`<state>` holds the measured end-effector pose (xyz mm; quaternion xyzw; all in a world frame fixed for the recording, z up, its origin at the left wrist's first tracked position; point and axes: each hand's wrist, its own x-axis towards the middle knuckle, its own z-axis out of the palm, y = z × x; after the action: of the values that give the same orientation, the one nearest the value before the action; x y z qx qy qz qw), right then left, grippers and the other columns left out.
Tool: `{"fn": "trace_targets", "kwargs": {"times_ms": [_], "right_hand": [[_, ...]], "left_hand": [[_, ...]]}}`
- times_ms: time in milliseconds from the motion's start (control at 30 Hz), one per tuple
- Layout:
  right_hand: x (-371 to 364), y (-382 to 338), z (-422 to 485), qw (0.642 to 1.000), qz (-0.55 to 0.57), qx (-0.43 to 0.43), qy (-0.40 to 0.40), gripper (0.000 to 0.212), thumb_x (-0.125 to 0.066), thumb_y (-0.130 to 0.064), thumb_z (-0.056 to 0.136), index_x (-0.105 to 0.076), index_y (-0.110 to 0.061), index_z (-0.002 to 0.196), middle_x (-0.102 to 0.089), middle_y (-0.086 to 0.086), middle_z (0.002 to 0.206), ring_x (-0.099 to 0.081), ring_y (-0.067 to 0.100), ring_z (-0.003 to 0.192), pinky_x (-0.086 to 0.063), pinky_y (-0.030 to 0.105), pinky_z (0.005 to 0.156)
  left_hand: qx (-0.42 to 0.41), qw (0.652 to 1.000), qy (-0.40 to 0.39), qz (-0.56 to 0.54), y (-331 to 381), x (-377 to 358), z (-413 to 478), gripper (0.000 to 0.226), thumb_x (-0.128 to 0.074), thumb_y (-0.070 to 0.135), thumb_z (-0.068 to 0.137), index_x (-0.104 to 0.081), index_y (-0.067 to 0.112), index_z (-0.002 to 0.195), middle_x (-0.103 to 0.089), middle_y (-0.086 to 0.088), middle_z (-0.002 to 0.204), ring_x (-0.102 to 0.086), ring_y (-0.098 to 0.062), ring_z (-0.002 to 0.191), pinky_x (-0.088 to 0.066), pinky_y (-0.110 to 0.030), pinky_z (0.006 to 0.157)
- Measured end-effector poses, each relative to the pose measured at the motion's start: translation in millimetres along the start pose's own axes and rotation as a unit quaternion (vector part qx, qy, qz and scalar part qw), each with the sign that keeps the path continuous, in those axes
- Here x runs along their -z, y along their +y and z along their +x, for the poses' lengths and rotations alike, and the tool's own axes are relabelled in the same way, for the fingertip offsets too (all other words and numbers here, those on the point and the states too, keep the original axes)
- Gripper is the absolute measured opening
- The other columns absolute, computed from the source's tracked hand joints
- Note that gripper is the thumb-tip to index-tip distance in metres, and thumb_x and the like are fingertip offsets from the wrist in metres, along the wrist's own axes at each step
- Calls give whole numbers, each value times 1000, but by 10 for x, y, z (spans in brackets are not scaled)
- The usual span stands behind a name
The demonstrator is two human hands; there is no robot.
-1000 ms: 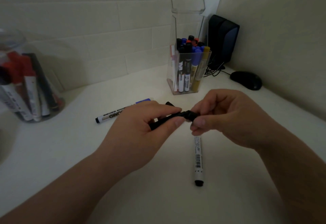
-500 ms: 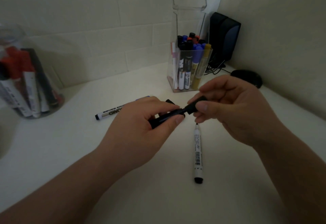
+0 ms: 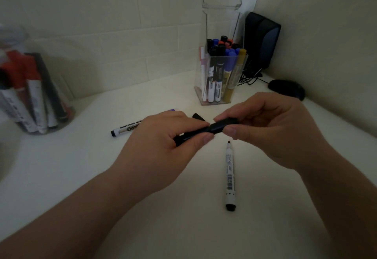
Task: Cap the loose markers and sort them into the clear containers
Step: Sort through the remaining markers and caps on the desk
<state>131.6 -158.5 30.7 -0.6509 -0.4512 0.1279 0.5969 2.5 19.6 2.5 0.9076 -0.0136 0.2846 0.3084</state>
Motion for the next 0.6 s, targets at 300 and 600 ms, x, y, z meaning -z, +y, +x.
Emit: {"fn": "trace_targets", "kwargs": {"times_ms": [300, 600], "right_hand": [[-22, -50, -30, 998, -61, -21, -21, 18, -79, -17, 71, -72, -14, 88, -77, 5, 83, -75, 22, 70, -62, 32, 68], [-172, 14, 0, 996, -32, -82, 15, 23, -71, -28, 77, -67, -7, 84, -73, 10, 68, -62, 25, 48, -49, 31, 44]], "left_hand": [[0, 1000, -7, -4, -9, 32, 0, 20, -71, 44, 87, -79, 33, 101, -64, 22, 71, -57, 1, 68, -39, -10, 62], [-31, 999, -23, 28, -60, 90, 52, 19, -64, 40, 92, -75, 33, 106, -65, 18, 78, -58, 0, 74, -41, -14, 65]]}}
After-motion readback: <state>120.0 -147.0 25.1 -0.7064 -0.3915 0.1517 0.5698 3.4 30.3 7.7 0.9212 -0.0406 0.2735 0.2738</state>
